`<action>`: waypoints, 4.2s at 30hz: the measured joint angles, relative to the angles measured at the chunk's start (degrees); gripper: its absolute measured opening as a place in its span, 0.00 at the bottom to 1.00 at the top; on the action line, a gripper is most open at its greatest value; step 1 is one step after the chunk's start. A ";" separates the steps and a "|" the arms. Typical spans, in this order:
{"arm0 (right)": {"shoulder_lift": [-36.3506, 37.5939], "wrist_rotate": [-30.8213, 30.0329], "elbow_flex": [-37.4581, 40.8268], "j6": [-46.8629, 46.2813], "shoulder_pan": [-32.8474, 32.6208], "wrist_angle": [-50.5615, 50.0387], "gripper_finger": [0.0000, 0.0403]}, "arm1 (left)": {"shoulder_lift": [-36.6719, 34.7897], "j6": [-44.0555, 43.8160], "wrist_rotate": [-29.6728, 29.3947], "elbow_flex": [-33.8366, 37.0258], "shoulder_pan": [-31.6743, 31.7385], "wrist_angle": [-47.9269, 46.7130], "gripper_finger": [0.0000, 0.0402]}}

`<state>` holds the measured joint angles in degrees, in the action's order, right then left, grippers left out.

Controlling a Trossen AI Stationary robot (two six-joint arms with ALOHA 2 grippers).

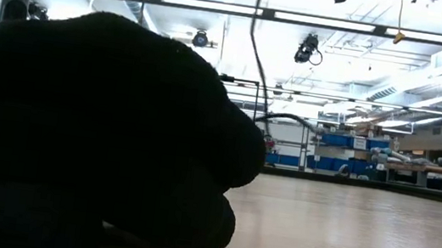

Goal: Coil cords
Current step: Coil the black wire cable into the black spool

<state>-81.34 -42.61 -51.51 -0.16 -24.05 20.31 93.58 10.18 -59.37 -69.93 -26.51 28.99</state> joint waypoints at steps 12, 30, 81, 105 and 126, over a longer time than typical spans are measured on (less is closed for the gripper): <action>9.84 -10.04 0.13 3.12 -5.87 -10.13 0.01 | 0.00 -2.12 -1.63 -0.02 -0.23 -9.05 0.00; 10.18 -4.44 0.22 10.28 -8.09 3.83 0.02 | -0.11 -1.51 -2.93 -0.15 1.03 -14.36 0.00; -0.72 18.68 0.13 3.08 1.22 13.66 0.22 | 0.70 20.41 -11.92 -0.07 3.03 -8.57 0.00; -0.57 4.76 -8.83 0.29 -5.94 -13.59 0.20 | 0.63 21.15 -12.51 -0.07 4.01 -7.60 0.00; -0.46 3.15 -19.36 -3.04 -6.66 -32.20 0.19 | 0.63 21.20 -12.47 -0.07 3.25 -7.58 0.00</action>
<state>-81.80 -39.46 -70.87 -3.20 -30.71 -11.90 94.21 31.38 -71.83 -70.00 -23.27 21.41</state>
